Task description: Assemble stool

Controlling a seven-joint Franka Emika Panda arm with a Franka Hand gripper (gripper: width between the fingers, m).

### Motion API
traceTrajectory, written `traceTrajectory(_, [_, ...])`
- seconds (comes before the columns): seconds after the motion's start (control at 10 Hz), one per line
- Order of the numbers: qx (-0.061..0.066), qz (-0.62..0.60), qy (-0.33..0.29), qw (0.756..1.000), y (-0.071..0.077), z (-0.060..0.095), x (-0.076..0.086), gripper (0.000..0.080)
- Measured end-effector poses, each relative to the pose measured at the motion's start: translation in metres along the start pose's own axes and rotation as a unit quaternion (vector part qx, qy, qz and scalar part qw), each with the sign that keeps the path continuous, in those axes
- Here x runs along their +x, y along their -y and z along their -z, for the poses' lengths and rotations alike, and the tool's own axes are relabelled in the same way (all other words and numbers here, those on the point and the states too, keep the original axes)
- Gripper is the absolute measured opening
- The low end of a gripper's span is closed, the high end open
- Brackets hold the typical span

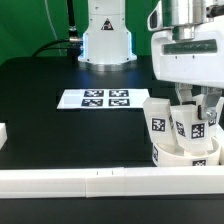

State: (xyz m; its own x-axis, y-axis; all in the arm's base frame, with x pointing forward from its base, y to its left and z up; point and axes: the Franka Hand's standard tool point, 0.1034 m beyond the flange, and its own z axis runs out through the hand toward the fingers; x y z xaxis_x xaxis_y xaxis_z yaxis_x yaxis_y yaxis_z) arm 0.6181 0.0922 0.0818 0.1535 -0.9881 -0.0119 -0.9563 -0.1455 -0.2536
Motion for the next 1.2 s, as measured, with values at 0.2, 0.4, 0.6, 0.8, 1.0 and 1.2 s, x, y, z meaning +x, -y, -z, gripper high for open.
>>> traceTrajectory(0.2, [0.014,-0.108,0.007,0.994,0.0,0.0,0.001,0.034])
traceTrajectory(0.4, [0.028,-0.229,0.016,0.973,-0.001,0.001,-0.001,0.034])
traceTrajectory(0.6, [0.024,-0.315,0.025,0.948,-0.003,0.0,-0.004,0.034])
traceTrajectory(0.8, [0.023,-0.33,0.026,0.943,-0.003,0.0,-0.004,0.034])
traceTrajectory(1.0, [0.024,-0.329,0.026,0.944,-0.002,0.001,-0.004,0.0596])
traceTrajectory(1.2, [0.038,-0.323,0.037,0.945,0.01,0.02,-0.007,0.0638])
